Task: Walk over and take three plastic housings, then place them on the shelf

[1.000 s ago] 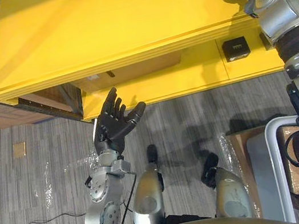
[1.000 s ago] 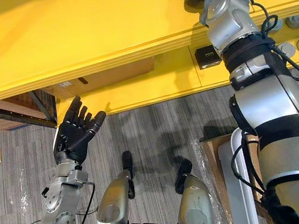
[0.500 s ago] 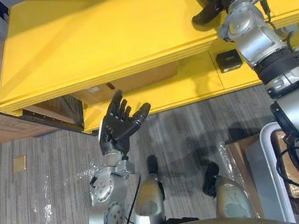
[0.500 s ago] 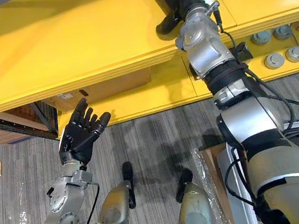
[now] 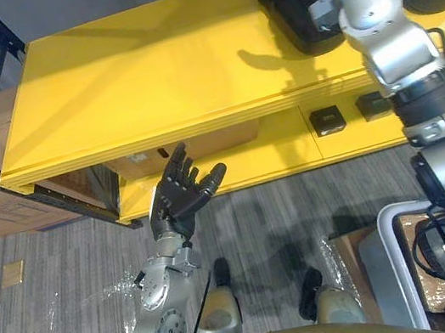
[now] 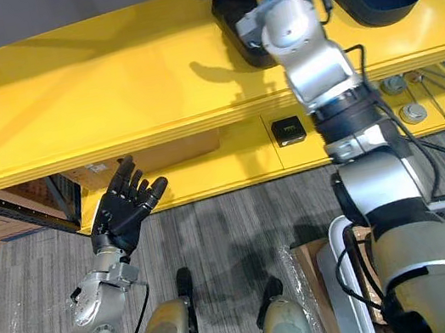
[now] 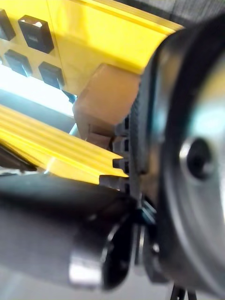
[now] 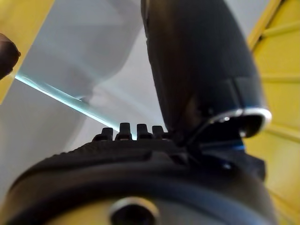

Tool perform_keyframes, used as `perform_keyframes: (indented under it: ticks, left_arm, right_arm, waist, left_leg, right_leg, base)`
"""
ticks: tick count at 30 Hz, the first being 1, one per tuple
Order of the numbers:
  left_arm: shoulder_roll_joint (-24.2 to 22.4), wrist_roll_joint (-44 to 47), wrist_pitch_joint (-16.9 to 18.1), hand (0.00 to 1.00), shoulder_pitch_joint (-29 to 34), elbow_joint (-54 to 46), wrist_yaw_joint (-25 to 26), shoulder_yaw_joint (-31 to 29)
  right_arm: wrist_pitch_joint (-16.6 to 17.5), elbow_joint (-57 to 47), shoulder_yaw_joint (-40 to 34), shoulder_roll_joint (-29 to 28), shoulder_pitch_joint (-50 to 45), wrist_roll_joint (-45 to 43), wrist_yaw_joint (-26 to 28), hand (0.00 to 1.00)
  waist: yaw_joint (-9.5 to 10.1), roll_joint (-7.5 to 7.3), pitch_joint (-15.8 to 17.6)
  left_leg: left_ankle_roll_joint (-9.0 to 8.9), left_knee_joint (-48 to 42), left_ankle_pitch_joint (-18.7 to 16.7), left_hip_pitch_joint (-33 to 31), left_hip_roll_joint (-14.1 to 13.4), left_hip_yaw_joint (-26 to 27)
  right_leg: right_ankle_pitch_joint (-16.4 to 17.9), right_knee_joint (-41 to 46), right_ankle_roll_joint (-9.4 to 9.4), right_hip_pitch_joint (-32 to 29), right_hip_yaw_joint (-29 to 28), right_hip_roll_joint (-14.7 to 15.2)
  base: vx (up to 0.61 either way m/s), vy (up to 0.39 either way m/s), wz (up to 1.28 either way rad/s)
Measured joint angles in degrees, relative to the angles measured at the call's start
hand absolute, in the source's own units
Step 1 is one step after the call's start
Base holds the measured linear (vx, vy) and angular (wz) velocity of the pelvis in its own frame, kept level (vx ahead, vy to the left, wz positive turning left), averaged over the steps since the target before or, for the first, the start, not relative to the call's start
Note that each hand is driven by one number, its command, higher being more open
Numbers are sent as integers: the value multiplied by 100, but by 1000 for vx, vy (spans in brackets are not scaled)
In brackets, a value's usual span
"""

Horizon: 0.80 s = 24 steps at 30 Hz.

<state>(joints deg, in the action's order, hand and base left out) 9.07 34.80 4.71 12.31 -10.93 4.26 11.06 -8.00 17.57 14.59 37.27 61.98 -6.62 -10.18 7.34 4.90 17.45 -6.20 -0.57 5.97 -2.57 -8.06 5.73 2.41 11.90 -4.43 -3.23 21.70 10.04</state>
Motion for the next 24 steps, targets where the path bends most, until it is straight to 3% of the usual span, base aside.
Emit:
perform_keyframes:
  ticks: [7, 11, 14, 18, 24]
  left_arm:
    - [14, -5, 22, 100, 295, 0, -59, -259]
    - [24, -177, 32, 100, 351, 0, -58, -316]
    - [22, -215, 35, 100, 300, 0, -59, -315]
    - [23, -391, 36, 100, 277, -1, -43, -316]
    - [24, -391, 41, 100, 194, -1, 157, -417]
  right_arm:
    - [271, -1002, -1293, 166, -2130, -1019, 405, 100]
    - [271, -1630, -1677, -215, -3350, -1587, 893, 100]
    - [272, -1689, -1692, -509, -3798, -1620, 1198, 100]
    - [288, -1745, -1691, -655, -3855, -1617, 1358, 100]
    - [665, -1859, -1666, -735, -3852, -1612, 1669, 100]
  waist:
    - [-181, -3, -3]
    - [-335, -5, -4]
    - [-440, -12, -8]
    - [-437, -19, -10]
    - [-414, -65, 16]
  left_leg:
    - [34, -1, -44, 2, 39, 101]
    - [38, -30, -104, 2, 38, 206]
    - [37, -51, -137, 0, 33, 263]
    - [65, -246, -257, -127, 32, 329]
    - [92, -607, -393, -481, 29, 248]
  right_leg:
    - [-142, -175, -39, 46, -97, -5]
    - [-181, -223, -53, 21, -199, -17]
    - [-223, -292, -62, 16, -258, -33]
    - [-247, -294, -72, -63, -338, -23]
    - [-285, -232, -60, -247, -335, -2]
  base:
    - [20, 7, -7]
    - [18, 7, -12]
    - [0, 4, -12]
    - [-12, 19, -10]
    - [-4, 9, 3]
